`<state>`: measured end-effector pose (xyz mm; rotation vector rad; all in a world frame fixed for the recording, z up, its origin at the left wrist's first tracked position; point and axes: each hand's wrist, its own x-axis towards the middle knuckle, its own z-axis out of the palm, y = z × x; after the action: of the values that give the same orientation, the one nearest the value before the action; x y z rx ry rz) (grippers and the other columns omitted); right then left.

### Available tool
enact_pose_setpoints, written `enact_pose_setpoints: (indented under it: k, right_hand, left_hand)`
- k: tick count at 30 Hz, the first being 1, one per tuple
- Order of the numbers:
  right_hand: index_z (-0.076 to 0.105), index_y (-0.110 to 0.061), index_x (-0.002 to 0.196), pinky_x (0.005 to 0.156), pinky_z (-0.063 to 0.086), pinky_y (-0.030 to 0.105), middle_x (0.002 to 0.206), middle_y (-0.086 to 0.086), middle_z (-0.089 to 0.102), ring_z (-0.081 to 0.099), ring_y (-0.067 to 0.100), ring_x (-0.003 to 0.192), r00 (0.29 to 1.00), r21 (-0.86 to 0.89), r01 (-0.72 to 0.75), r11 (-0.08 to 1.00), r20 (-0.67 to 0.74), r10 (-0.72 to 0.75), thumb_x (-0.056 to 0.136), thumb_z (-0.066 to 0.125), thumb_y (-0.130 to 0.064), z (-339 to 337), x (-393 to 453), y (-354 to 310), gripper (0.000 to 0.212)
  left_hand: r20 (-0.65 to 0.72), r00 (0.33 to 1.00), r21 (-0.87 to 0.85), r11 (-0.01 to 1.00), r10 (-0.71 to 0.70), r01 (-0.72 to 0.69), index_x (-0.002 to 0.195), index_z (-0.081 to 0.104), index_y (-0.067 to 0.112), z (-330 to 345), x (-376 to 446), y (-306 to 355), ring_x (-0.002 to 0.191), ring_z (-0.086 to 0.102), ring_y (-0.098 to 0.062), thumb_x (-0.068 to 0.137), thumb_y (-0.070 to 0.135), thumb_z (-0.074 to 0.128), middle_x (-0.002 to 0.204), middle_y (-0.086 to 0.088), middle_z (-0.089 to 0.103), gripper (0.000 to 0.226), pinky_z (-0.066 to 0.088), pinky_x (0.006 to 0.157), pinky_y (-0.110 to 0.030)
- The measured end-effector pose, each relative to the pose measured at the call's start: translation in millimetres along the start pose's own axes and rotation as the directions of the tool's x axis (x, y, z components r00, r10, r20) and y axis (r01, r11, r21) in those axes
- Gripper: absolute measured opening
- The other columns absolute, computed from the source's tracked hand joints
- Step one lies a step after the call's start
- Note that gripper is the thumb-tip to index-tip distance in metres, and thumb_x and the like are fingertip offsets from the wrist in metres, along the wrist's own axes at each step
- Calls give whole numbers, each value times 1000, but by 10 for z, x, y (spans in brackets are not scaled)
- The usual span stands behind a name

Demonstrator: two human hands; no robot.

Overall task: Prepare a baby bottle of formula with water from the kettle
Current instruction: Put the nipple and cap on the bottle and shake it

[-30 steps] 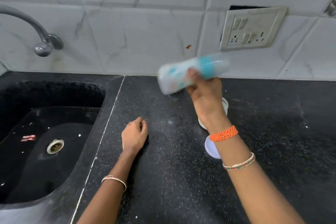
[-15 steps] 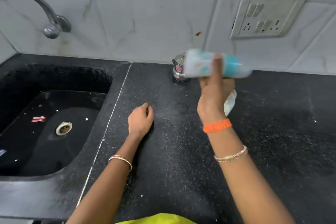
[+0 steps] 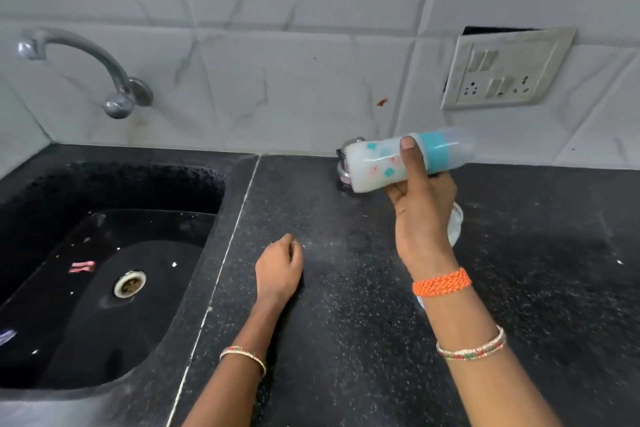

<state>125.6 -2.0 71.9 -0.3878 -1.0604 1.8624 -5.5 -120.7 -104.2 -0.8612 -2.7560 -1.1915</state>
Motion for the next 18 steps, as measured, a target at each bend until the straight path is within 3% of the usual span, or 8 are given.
enact_pose_setpoints:
  k: [1,5,10,18]
  right_hand:
    - [66,-15,97,67,56,26,91,-2,74,70,13,90,999,-15,-39,999,27,40,73,78,-24,-11,51,-4,28]
    - [67,-15,99,75,55,32,96,1,72,68,21,99,955,-347,-147,926,192,224,57,88,-22,-79,116,48,47]
    - [66,-15,100,74,56,30,99,1,73,69,21,100,957,-182,-189,965,184,222,66,81,-10,-99,197,52,38]
    - [64,-18,104,81,56,32,104,2,69,65,20,105,960,-277,-205,939,132,249,73,77,-10,-175,216,149,35]
  left_hand:
    - [1,1000,5,1000,4,-4,70,46,12,8,4,-6,61,51,-21,90,25,38,62,0,54,25,37,56,-34]
    - [26,999,13,1000,19,-19,70,47,12,23,20,-19,63,51,-19,90,25,39,63,0,55,25,37,58,-34]
    - [17,1000,16,1000,16,-16,70,47,11,6,19,4,62,51,-19,90,23,40,63,0,55,24,36,57,-33]
    - [23,1000,18,1000,6,-6,71,50,11,-3,16,24,63,52,-19,90,21,40,64,0,57,23,35,56,-32]
